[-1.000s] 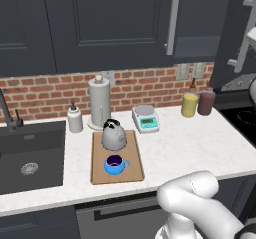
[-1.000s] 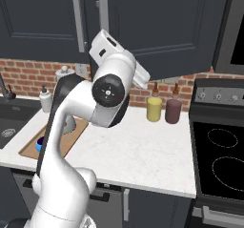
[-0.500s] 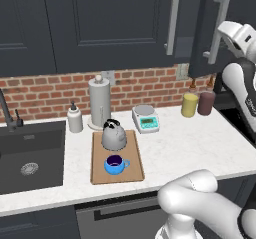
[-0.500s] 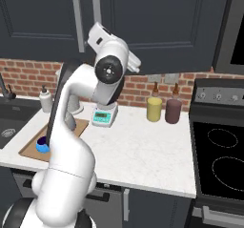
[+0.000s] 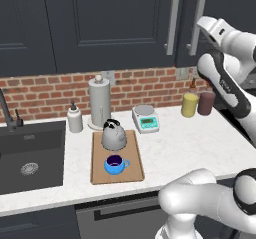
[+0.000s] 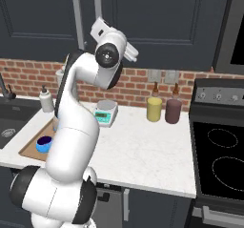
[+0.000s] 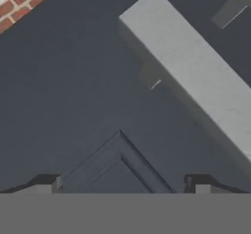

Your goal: Pick the kettle from the counter and place it on the tray. Then pick the mug from the cabinet and place it on the tray. Then close the cabinet doors.

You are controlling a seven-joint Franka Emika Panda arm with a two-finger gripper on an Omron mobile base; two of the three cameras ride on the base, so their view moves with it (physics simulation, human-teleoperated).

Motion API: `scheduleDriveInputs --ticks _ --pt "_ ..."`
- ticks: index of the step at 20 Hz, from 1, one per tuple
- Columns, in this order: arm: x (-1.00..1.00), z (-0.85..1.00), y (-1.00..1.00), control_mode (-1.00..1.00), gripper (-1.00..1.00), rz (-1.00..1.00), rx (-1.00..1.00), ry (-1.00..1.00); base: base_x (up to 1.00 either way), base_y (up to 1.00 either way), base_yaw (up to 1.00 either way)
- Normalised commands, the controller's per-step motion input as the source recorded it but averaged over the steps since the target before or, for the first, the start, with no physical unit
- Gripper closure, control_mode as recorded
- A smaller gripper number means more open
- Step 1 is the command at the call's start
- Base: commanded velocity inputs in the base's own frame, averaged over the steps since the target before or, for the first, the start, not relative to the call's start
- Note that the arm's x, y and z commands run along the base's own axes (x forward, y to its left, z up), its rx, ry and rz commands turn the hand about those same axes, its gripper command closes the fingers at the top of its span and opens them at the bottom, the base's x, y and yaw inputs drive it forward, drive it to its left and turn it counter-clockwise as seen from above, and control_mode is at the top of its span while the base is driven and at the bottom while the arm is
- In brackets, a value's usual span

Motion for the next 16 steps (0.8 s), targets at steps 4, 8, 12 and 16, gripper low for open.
scheduleDriveInputs --ticks 4,8,12,16 --pt "0.59 -0.16 0.0 -1.0 -1.0 -0.14 0.0 0.08 0.0 0.0 0.0" --pt "0.56 -0.21 0.0 -1.0 -1.0 -0.18 0.0 0.09 0.0 0.0 0.0" --pt "0.5 -0.26 0.0 -1.0 -1.0 -0.2 0.0 0.14 0.0 0.0 0.0" --pt "0.2 -0.25 -0.02 -1.0 -1.0 -0.14 0.0 0.1 0.0 0.0 0.0"
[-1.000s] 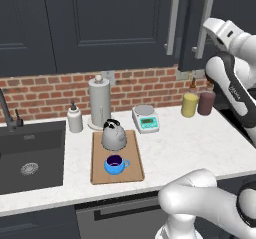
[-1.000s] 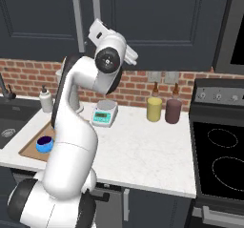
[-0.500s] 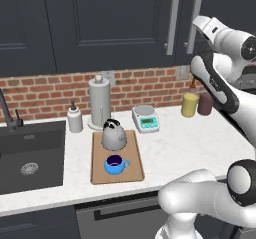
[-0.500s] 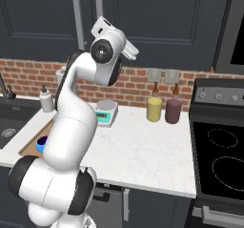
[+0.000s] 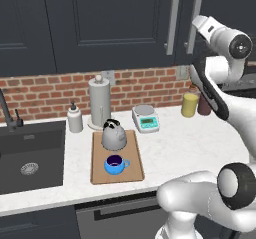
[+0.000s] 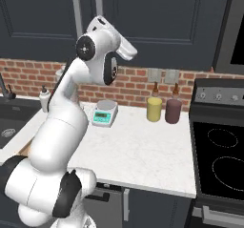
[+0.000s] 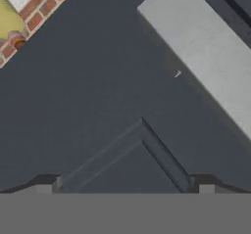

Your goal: Pick the kettle from the counter and place it on the tray. Then pick the mug from the cabinet and place it on the tray. Then close the cabinet doors.

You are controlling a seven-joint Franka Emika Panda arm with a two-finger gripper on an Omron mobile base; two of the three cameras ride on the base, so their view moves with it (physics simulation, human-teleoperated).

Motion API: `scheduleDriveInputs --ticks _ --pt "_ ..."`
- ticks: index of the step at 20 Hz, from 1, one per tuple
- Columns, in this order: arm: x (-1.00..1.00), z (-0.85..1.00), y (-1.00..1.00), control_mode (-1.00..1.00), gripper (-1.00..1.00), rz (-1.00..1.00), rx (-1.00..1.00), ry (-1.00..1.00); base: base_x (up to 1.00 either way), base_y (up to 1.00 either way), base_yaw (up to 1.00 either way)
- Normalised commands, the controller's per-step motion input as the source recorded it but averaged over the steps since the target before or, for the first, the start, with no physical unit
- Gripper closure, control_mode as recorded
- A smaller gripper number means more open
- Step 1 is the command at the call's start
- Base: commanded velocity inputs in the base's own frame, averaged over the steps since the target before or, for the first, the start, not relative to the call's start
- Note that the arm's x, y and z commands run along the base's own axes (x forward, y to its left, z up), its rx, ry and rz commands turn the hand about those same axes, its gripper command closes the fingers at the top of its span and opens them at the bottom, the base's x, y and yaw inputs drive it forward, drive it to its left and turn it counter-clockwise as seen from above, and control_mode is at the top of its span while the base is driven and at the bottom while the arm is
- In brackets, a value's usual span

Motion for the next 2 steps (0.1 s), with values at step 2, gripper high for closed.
scheduleDriveInputs --ticks 2 --pt "0.21 -0.15 0.0 -1.0 -1.0 -0.18 0.0 0.03 0.0 0.0 0.0"
